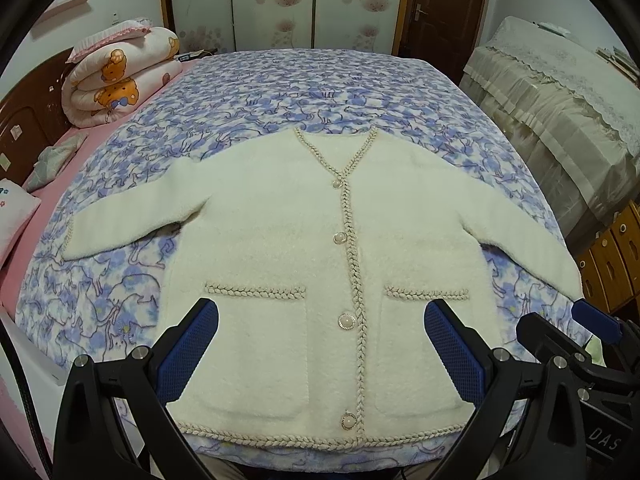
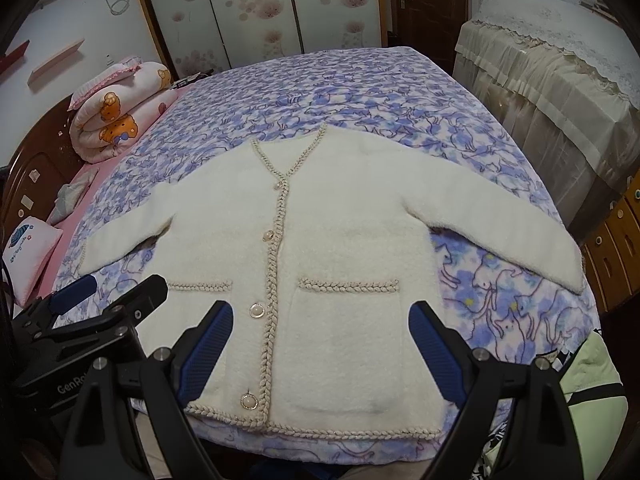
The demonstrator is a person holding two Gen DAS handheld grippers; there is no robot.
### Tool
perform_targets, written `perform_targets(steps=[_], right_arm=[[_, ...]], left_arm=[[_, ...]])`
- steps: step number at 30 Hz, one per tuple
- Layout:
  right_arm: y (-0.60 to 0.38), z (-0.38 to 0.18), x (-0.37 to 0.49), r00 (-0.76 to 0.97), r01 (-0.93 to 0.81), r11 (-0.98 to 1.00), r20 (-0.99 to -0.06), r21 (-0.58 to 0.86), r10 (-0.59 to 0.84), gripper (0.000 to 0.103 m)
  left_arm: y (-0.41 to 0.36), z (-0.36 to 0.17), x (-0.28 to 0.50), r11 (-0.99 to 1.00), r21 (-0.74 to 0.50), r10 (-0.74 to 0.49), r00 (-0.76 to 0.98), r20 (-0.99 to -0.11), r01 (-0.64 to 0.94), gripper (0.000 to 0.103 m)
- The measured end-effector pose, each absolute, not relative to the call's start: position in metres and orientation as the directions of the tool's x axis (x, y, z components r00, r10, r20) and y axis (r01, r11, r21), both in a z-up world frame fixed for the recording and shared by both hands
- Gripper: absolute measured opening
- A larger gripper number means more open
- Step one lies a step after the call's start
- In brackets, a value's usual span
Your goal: Fold large clothes
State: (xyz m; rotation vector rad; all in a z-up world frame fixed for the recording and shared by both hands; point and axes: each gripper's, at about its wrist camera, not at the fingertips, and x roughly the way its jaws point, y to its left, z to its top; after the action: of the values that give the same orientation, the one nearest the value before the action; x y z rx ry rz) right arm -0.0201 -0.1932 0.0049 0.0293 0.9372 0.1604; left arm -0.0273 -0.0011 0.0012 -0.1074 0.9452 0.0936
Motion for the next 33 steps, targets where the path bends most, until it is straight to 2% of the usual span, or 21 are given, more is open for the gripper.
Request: perform_targets(steps=[33], right_arm=[[-0.1840,0.0107,-0.0237,0.572,-0.137,0.984,-0.802,0.111,0.171,0.090]], left_arm=[[-0.0002,0.0014,-0.0287,0.991,-0.045,0.036,0.574,-0.818,-0.126,0.102]])
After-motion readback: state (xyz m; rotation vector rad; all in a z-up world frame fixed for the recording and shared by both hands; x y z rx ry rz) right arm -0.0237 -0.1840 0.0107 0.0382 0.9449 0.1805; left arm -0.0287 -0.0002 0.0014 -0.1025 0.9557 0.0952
